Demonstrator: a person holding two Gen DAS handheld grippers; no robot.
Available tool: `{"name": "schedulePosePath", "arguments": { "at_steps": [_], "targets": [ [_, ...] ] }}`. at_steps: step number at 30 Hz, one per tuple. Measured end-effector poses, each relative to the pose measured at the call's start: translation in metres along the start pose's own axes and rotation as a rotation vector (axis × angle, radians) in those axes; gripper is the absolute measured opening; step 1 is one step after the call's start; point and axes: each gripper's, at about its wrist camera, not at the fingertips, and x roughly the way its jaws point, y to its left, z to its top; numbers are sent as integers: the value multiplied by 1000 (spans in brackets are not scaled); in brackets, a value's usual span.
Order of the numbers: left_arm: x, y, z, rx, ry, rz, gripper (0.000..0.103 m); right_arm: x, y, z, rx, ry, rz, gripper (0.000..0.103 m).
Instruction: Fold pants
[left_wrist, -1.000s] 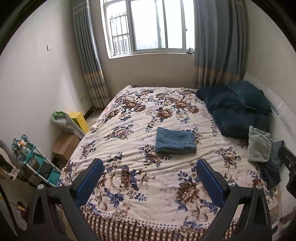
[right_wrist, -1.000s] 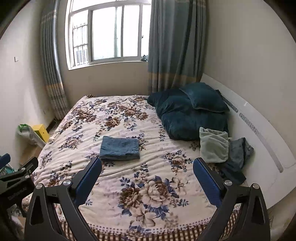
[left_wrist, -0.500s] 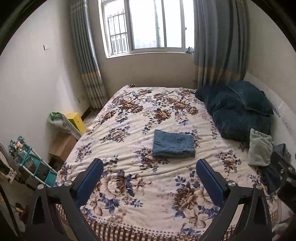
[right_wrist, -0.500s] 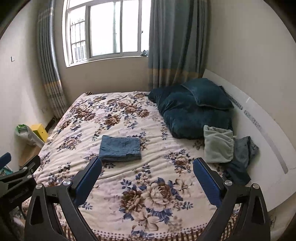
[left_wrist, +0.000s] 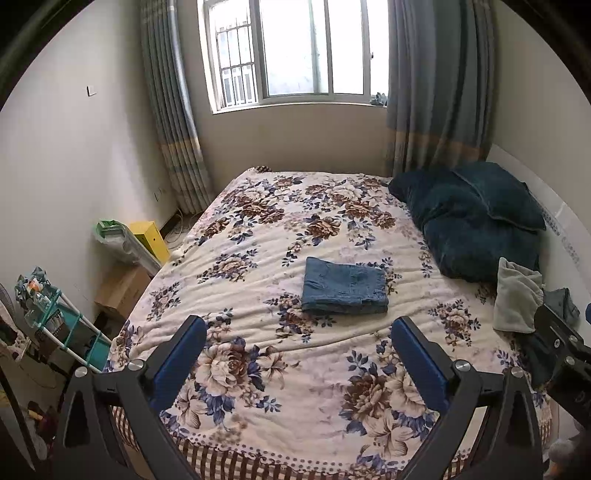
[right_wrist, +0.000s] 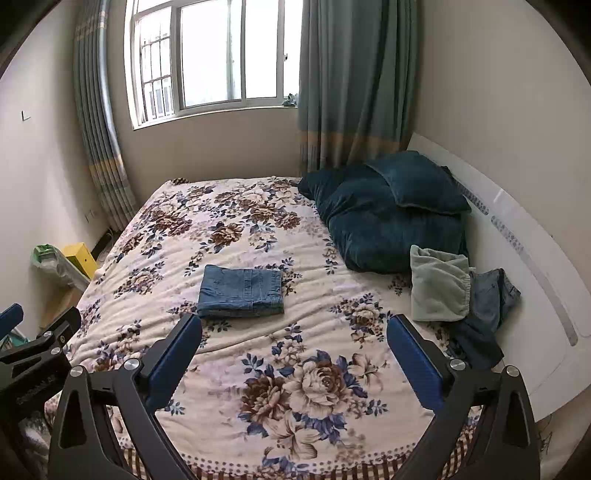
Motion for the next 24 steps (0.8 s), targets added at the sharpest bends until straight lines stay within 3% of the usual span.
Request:
{"name": "schedulePosePath", "arguments": {
  "at_steps": [24],
  "targets": [
    [-3, 0, 1, 8, -16, 8, 103, 3, -2, -3, 5, 0, 11, 102]
  ]
}}
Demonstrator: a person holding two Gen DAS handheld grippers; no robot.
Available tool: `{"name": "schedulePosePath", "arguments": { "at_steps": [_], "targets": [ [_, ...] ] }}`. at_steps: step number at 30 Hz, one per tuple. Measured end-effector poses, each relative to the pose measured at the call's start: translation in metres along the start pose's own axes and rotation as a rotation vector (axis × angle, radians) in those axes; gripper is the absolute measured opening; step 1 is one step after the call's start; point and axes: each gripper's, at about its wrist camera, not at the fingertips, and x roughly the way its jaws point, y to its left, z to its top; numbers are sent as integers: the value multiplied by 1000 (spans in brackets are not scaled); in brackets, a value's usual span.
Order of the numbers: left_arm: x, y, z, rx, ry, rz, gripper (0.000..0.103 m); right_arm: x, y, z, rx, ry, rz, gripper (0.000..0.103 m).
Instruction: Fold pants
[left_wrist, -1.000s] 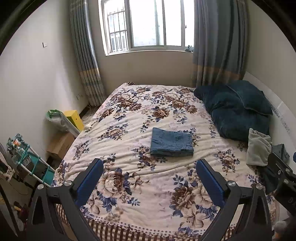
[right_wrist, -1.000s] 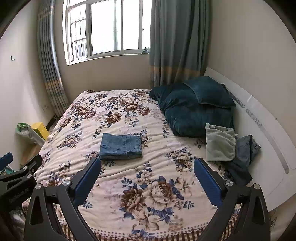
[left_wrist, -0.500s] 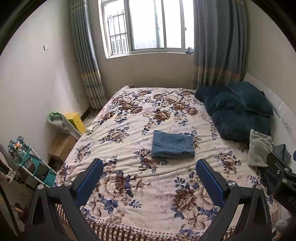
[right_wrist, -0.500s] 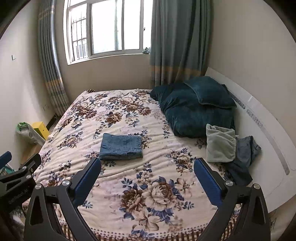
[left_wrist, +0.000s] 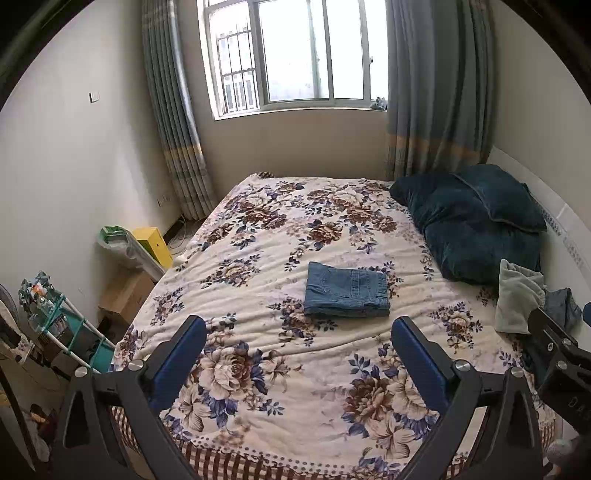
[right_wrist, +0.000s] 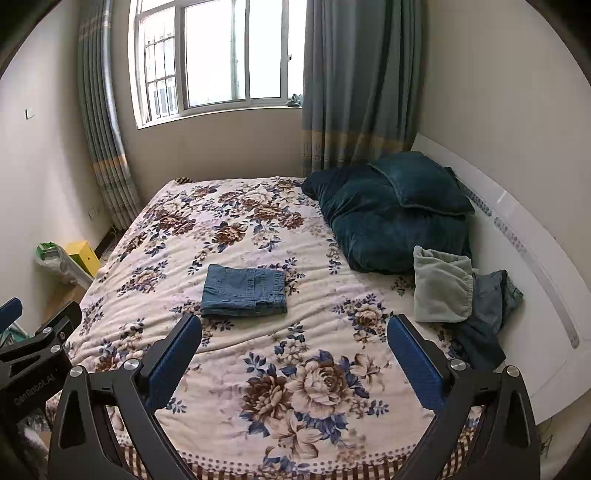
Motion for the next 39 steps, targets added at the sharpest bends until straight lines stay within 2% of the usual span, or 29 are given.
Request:
{"name": "schedulePosePath", "arguments": {
  "at_steps": [17, 39],
  "targets": [
    [-5, 2, 1, 0, 3, -3, 103, 2, 0, 0, -11, -4, -4, 102],
    [-11, 2, -1, -2, -5, -5, 103, -10, 6, -21, -15, -4, 11, 102]
  ]
}}
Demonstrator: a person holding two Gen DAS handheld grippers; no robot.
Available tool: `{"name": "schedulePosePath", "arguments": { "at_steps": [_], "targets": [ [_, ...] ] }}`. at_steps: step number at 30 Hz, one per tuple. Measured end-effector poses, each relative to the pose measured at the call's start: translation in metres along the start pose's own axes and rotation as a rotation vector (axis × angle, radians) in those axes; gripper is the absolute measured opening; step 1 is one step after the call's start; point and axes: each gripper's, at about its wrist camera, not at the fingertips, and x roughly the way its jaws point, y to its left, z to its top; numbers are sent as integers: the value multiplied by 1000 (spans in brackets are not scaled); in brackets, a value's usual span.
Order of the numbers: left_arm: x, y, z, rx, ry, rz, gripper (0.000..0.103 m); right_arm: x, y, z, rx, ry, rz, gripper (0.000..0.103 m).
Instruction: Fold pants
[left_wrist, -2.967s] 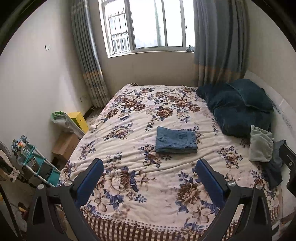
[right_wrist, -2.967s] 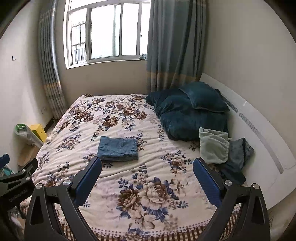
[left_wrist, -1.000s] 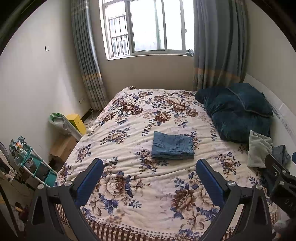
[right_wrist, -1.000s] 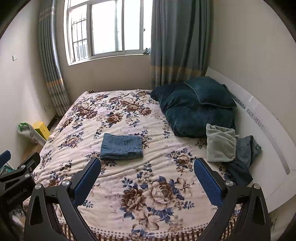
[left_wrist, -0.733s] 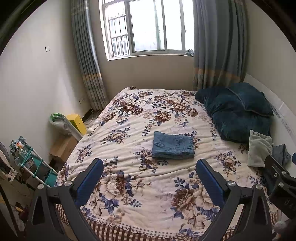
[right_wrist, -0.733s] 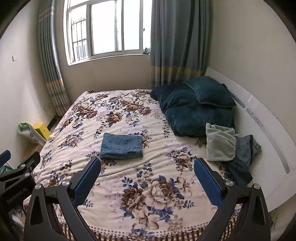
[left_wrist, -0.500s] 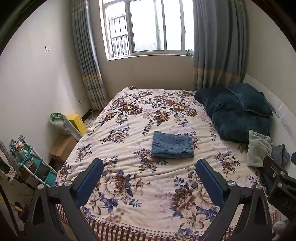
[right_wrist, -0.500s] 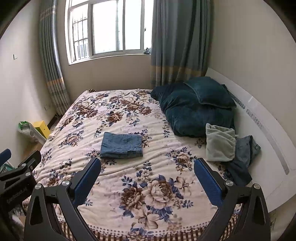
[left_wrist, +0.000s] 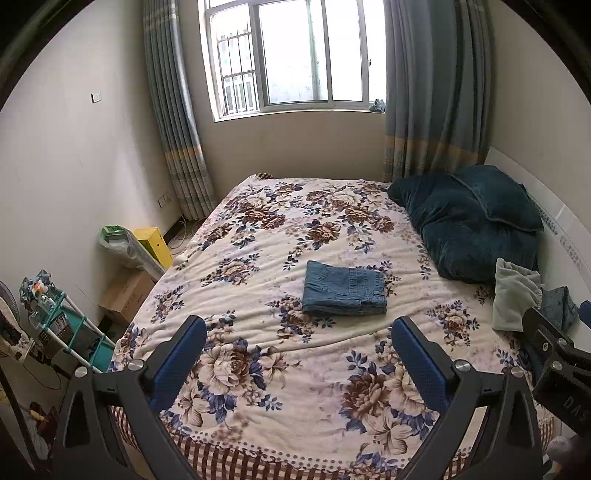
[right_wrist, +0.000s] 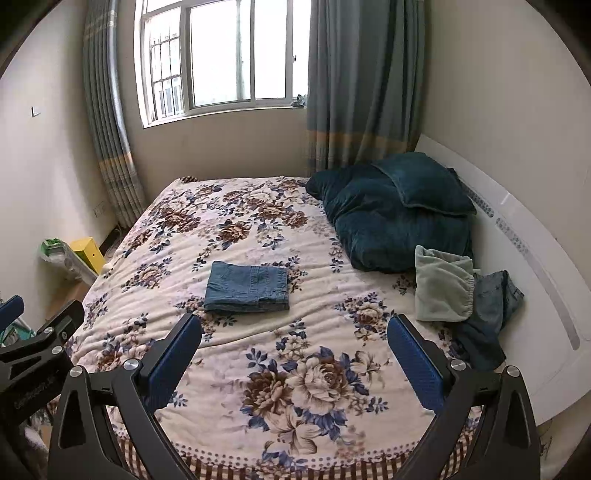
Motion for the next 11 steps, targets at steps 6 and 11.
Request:
{"name": "schedulePosePath", "arguments": {
  "at_steps": [6, 11],
  "targets": [
    [-1, -1, 0, 0, -2, -4, 103, -2, 0, 1, -1, -3, 0, 102],
    [-5, -1, 0, -2, -10, -12, 103, -1, -1, 4, -4, -4, -3, 102]
  ]
}}
